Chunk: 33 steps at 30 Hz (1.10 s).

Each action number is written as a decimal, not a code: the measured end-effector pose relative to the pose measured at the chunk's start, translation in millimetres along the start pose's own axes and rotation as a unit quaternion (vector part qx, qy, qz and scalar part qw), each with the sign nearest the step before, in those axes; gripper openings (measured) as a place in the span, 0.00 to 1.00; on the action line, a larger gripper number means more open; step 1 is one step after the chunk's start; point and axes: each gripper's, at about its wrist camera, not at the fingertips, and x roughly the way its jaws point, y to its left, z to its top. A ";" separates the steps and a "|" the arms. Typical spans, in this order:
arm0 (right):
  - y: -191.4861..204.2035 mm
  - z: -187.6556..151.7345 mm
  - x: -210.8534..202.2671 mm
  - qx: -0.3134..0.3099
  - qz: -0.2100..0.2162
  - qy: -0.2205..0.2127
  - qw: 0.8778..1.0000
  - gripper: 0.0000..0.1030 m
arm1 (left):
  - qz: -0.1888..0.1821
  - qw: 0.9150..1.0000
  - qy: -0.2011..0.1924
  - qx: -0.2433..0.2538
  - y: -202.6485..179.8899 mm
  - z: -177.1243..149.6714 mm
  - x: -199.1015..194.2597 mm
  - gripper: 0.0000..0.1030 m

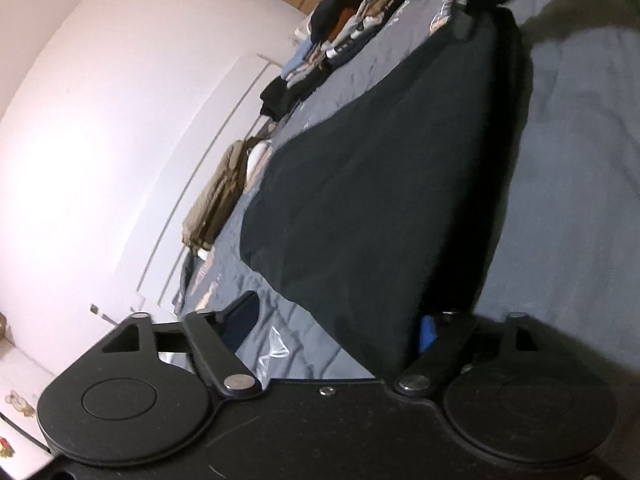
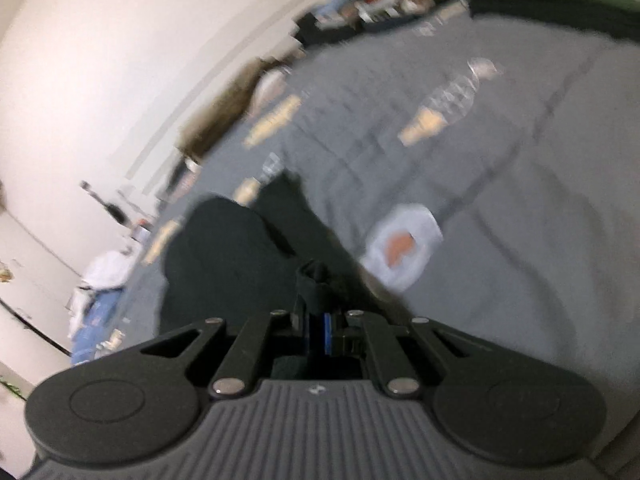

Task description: Fold clothes

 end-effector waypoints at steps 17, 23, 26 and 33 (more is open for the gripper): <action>28.7 -33.5 -1.4 -0.010 0.064 0.085 0.994 0.06 | 0.003 0.992 0.030 0.120 41.6 -40.5 -30.6 0.05; 58.3 -58.4 -18.5 -0.020 0.119 0.139 0.983 0.06 | -0.034 0.991 0.076 0.107 61.8 -62.8 -93.8 0.05; 67.0 -77.1 -26.3 -0.039 0.128 0.160 0.978 0.06 | -0.057 0.989 0.101 0.089 68.6 -72.5 -112.0 0.05; 66.2 -81.5 -41.7 -0.060 0.105 0.139 0.983 0.06 | -0.089 0.987 0.130 0.030 37.3 -76.2 -129.1 0.47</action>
